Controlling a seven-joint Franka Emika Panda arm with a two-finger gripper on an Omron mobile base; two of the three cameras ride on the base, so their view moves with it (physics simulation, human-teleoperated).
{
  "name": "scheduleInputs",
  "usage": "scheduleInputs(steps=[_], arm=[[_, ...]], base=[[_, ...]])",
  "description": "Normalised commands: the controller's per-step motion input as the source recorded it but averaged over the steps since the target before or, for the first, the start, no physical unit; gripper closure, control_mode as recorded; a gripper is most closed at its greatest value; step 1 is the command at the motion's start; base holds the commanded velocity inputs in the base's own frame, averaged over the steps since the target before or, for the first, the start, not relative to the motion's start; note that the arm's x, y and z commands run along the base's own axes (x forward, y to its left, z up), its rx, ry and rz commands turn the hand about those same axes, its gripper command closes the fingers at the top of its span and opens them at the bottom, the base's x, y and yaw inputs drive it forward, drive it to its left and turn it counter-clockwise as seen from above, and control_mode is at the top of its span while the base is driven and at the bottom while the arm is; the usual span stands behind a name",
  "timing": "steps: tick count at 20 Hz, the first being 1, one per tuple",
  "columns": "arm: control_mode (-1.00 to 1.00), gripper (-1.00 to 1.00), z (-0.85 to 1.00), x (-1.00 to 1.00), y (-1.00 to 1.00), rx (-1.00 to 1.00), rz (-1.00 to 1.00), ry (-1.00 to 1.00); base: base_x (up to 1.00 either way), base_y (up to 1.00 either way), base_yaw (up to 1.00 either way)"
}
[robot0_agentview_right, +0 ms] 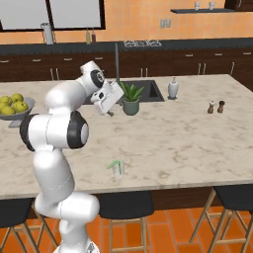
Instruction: Take a straw from the drawer in front and place it inside the glass cup on the dining counter.
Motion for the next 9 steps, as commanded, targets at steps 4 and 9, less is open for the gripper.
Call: scheduleInputs(steps=[4, 9], arm=[[-1.00, -1.00, -0.08, -0.04, 0.63, 0.51, 0.18, -0.99], [-1.00, -1.00, -0.29, -0.46, 0.55, 0.56, 0.17, -0.86]], base=[[0.00, 0.00, 0.00], [0.00, 0.00, 0.00]])
